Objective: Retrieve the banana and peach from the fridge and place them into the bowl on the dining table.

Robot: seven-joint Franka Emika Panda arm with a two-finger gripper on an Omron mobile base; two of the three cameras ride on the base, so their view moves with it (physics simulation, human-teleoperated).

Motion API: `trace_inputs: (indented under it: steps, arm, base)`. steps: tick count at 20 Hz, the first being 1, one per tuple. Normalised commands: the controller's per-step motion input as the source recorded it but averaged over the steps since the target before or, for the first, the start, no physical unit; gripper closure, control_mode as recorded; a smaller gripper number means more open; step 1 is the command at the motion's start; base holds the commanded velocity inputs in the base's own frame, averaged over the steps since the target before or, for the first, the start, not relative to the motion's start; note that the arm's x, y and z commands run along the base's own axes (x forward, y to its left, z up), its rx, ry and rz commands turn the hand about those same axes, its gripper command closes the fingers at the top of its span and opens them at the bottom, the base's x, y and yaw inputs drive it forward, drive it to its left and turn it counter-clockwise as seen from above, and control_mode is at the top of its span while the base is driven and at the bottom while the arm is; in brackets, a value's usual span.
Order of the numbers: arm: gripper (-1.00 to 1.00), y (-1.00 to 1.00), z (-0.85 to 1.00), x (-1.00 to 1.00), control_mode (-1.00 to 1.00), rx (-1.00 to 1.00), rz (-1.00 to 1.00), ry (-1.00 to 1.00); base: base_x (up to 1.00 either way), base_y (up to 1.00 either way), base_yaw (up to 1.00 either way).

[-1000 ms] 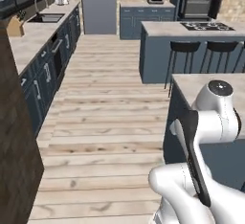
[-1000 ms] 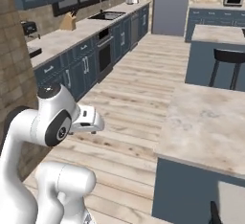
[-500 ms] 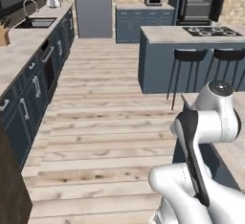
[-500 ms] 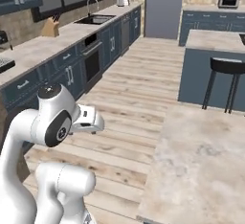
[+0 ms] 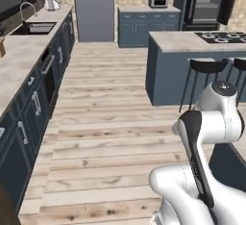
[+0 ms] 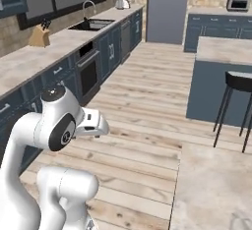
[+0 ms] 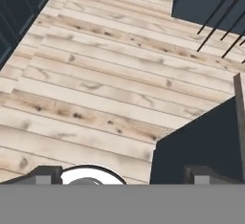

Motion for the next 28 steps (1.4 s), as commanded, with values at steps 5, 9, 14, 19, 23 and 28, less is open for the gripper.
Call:
trace_inputs:
  steps: [5, 9, 14, 19, 23, 28]
  arm:
    - [-1.00, 0.00, 0.00, 0.00, 1.00, 0.00, 0.00, 0.00]
    - [-1.00, 0.00, 0.00, 0.00, 1.00, 0.00, 0.00, 0.00]
    - [-1.00, 0.00, 0.00, 0.00, 1.00, 0.00, 0.00, 0.00]
    - [-1.00, 0.00, 0.00, 0.00, 1.00, 0.00, 0.00, 0.00]
    - [-1.00, 0.00, 0.00, 0.00, 1.00, 0.00, 0.00, 0.00]
    - [-1.00, 0.00, 0.00, 0.00, 1.00, 0.00, 0.00, 0.00]
  base:
    - [1.00, 0.80, -0.03]
    - [1.00, 0.48, -0.01]
    - [1.00, 0.02, -0.09]
    - [1.00, -0.02, -0.09]
    - [1.00, 0.00, -0.07]
    - [1.00, 0.00, -0.07]
